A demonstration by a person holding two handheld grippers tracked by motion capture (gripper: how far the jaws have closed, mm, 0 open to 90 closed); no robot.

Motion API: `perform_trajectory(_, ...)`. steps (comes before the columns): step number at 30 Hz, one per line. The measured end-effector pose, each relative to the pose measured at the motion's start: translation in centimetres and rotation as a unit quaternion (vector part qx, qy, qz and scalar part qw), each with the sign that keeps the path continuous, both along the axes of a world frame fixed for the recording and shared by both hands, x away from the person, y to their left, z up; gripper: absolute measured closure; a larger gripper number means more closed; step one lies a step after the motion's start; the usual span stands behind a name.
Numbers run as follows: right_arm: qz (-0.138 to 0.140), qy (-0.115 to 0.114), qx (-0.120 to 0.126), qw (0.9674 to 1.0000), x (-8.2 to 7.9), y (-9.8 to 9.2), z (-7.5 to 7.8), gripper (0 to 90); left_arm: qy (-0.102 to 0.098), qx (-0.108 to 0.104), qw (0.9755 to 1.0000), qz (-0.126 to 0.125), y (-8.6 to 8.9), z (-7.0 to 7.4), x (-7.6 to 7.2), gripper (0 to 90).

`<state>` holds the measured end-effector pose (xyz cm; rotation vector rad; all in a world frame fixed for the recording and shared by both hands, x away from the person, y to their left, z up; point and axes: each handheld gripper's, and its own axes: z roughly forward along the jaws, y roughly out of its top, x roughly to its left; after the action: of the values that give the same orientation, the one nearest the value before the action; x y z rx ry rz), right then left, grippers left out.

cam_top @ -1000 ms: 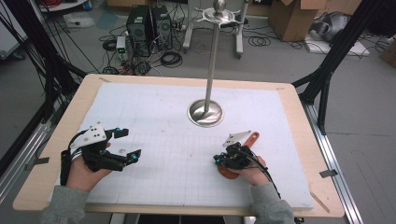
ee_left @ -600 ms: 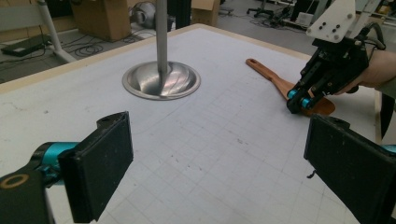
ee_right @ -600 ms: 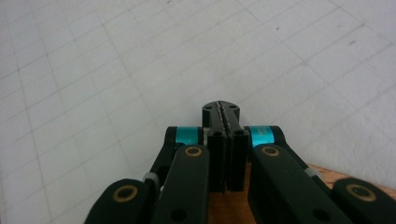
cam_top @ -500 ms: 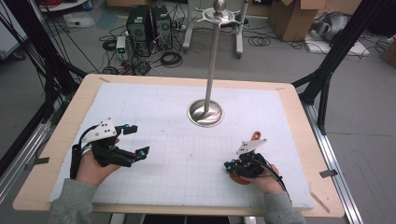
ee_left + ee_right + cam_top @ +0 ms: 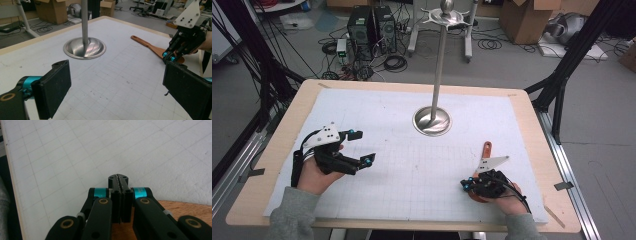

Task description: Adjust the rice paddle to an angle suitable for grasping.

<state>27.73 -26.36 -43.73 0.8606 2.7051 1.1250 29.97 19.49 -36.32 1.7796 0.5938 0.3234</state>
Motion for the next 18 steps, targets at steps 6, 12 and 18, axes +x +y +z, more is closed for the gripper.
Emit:
perform_trajectory(6,0.013,-0.02,0.032,0.9992,0.1,-0.5,0.5,89.5,0.001,0.007,1.0,0.002,-0.4,-0.1,0.0,8.5)
perform_trajectory(12,-0.008,-0.042,0.081,0.9958,0.4,-2.4,2.0,89.5,0.007,0.009,0.9999,0.009,-0.1,-0.4,0.1,8.4)
perform_trajectory(18,-0.047,-0.057,0.087,0.9935,1.0,-4.2,2.3,89.5,0.008,0.007,0.9999,0.011,0.1,-0.5,0.1,8.4)
